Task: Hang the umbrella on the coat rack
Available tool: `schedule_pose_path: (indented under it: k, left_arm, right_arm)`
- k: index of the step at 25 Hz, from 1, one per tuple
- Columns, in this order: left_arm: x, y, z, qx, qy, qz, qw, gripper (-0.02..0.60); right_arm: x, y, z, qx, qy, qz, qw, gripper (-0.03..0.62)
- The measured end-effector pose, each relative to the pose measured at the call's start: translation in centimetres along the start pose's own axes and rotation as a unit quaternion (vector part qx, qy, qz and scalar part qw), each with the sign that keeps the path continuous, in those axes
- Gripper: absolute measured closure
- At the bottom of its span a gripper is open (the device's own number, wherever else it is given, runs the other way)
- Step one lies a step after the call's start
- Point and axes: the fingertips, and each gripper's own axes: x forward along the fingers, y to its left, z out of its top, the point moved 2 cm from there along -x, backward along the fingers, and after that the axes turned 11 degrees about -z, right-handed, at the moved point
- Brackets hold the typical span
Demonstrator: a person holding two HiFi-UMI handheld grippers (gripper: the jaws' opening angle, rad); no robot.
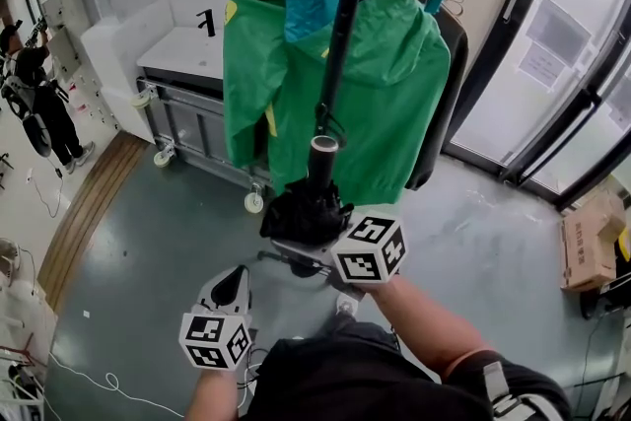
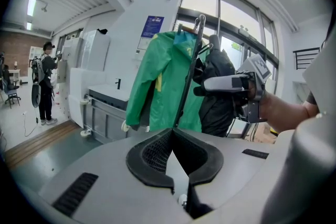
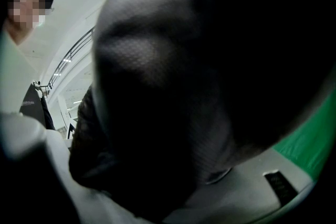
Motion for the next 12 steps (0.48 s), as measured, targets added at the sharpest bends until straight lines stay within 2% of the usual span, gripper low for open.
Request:
schedule_pose_path:
  k: [5,12]
  left_arm:
    - [0.2,-0.4,-0.2,0.002,0.003,-0.004,1.0,0.566]
    - [0.4,-1.0,-0.5,0.005,0.01,-0.01,0.9999,0.566]
  right_arm:
    - [-0.3,-0.5,-2.2,0.015,0.013,-0.013,1.0,0.355]
    - [0.0,-1.6,-6.9,0.039,0.058,-0.034,0.997,0.355]
